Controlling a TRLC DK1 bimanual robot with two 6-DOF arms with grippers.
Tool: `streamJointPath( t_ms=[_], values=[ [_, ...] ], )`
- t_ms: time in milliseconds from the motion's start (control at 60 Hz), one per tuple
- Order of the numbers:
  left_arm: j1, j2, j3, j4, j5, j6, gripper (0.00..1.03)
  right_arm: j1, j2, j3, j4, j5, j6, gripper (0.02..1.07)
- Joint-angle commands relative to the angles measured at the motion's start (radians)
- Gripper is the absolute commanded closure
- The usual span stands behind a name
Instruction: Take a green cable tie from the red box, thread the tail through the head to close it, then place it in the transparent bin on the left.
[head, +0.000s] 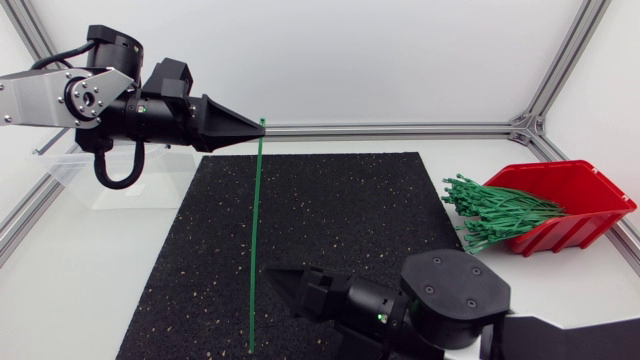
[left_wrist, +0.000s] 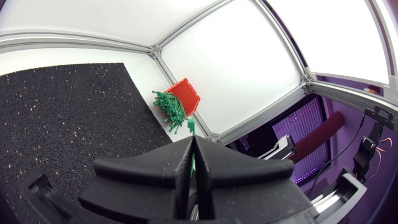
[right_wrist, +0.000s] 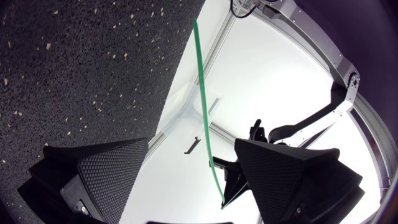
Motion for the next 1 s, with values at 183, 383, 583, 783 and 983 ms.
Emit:
streamJointPath(
  t_ms=[183,383,583,783,983],
  values=[
    [0.006,0.021,0.027,-0.010,0.019,0.016,1.00,0.071,0.077,0.005,0.019,-0.020,-0.033,0.13],
    [-0.001,0.031,0.026,-0.010,0.024,0.016,1.00,0.084,0.125,0.036,0.027,-0.020,-0.030,0.22],
    [-0.003,0.040,0.019,-0.012,0.035,0.020,1.00,0.086,0.181,0.045,0.074,-0.026,-0.024,0.49],
    [-0.003,0.044,0.016,-0.014,0.036,0.022,1.00,0.086,0.201,0.054,0.084,-0.034,-0.018,0.66],
    [-0.006,0.049,0.013,-0.014,0.036,0.028,1.00,0.097,0.204,0.059,0.088,-0.021,-0.013,0.76]
  ],
)
